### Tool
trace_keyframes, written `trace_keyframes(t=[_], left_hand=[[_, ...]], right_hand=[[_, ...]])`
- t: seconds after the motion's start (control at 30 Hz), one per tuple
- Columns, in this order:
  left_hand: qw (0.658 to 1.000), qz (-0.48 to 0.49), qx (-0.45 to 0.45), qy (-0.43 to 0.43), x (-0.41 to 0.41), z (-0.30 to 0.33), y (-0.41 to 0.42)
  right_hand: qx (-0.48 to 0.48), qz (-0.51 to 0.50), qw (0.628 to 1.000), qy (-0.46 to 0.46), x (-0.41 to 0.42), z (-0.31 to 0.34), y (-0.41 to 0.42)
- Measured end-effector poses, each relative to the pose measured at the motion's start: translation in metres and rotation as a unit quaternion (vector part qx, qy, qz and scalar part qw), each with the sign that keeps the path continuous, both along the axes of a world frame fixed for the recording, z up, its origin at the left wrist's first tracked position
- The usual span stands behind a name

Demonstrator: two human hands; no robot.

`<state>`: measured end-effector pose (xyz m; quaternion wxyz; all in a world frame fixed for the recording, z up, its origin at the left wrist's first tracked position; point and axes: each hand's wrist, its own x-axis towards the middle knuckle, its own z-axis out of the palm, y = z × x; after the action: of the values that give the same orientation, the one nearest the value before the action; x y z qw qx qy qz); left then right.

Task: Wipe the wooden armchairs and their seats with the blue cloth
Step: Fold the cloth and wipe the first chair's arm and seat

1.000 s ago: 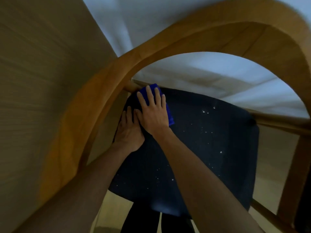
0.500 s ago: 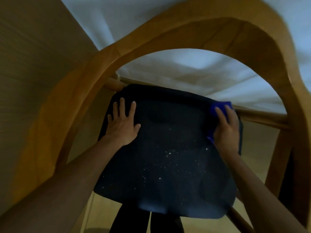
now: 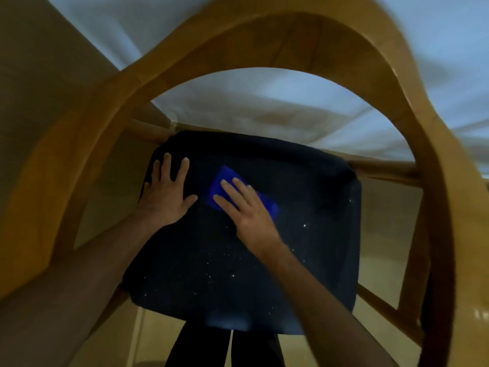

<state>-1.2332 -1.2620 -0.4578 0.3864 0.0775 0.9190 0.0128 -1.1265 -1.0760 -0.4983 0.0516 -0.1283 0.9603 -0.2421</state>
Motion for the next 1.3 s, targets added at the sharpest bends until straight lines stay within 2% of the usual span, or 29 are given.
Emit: trace_keyframes(t=[0.07,0.17,0.23,0.3,0.37,0.43,0.5,0.6,0.67,0.73,0.77,0.83,0.97,1.03,1.07,1.13,1.2,1.3], left_hand=[[1.0,-0.004,-0.001,-0.003,0.001,-0.001,-0.001],[1.0,-0.003,-0.001,0.003,0.001,-0.003,-0.001],[1.0,-0.002,0.001,0.003,0.001,-0.004,-0.001],[1.0,0.002,0.004,0.001,0.002,-0.005,-0.001],[1.0,0.005,0.003,0.001,0.002,-0.005,0.001],[1.0,0.006,0.0,0.0,0.002,-0.005,0.001],[1.0,0.005,0.0,-0.003,0.001,-0.004,0.001],[1.0,0.011,-0.004,-0.011,-0.002,0.001,0.002],[1.0,0.014,-0.011,-0.015,-0.005,0.003,0.004],[1.0,-0.006,-0.021,0.006,-0.004,0.005,0.007],[0.999,-0.031,-0.022,0.023,-0.003,0.005,0.008],[0.996,-0.079,-0.006,0.034,-0.001,0.005,0.009],[0.997,-0.08,0.023,0.002,-0.005,0.003,0.011],[0.997,-0.073,0.03,-0.006,-0.006,0.003,0.01],[0.997,-0.07,0.036,-0.01,-0.006,0.003,0.01],[0.997,-0.065,0.041,-0.02,-0.007,0.004,0.009],[0.997,-0.058,0.043,-0.032,-0.01,0.005,0.007],[0.996,-0.057,0.049,-0.047,-0.01,0.006,0.007]], right_hand=[[0.015,-0.05,0.999,0.005,0.014,-0.002,0.057],[0.005,-0.242,0.97,-0.025,0.043,0.005,0.136],[-0.023,-0.397,0.915,-0.065,0.061,0.008,0.163],[-0.062,-0.509,0.856,-0.073,0.07,0.008,0.169],[-0.079,-0.545,0.833,-0.06,0.07,0.007,0.157],[-0.057,-0.547,0.834,-0.045,0.065,0.007,0.128],[-0.04,-0.468,0.883,-0.017,0.061,0.01,0.079],[-0.03,-0.22,0.975,-0.019,0.069,0.012,-0.011],[0.01,-0.059,0.998,-0.027,0.081,0.014,-0.033],[0.058,0.053,0.997,-0.027,0.08,0.011,-0.016],[0.07,0.075,0.995,-0.012,0.074,0.01,-0.001],[0.061,0.037,0.997,0.02,0.048,0.006,0.032],[0.029,-0.159,0.987,-0.009,-0.021,0.006,0.075],[-0.012,-0.253,0.967,-0.029,-0.039,0.008,0.063],[-0.027,-0.266,0.963,-0.028,-0.038,0.009,0.051],[-0.05,-0.206,0.977,-0.005,-0.005,0.005,0.019],[-0.061,-0.079,0.995,0.001,0.064,0.004,-0.017],[0.023,0.145,0.989,-0.036,0.154,0.013,-0.035]])
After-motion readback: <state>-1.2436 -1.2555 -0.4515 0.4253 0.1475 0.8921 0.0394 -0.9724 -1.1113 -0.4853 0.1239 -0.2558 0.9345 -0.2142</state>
